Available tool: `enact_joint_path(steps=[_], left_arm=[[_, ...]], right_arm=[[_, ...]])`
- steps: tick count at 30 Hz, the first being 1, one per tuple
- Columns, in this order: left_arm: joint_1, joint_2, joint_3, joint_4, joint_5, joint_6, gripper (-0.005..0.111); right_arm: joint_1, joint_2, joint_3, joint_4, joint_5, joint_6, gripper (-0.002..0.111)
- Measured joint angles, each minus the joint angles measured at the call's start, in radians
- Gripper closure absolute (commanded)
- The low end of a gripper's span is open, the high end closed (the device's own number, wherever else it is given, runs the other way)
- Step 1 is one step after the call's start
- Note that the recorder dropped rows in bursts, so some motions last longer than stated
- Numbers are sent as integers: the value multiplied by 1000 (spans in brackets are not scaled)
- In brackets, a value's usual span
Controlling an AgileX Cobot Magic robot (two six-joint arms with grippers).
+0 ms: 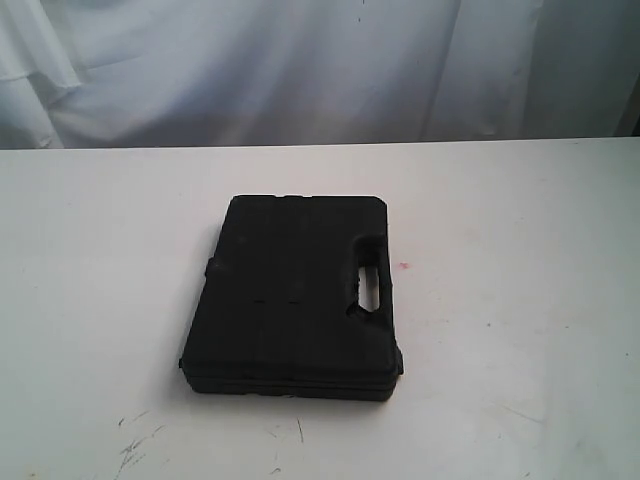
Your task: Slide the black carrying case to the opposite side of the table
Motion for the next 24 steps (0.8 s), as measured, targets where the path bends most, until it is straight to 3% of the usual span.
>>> enact_joint_path(steps=[24], left_arm=[[2, -52, 8, -105, 31, 3, 107]], right_arm=[[0, 0, 0, 0, 0, 0, 108]])
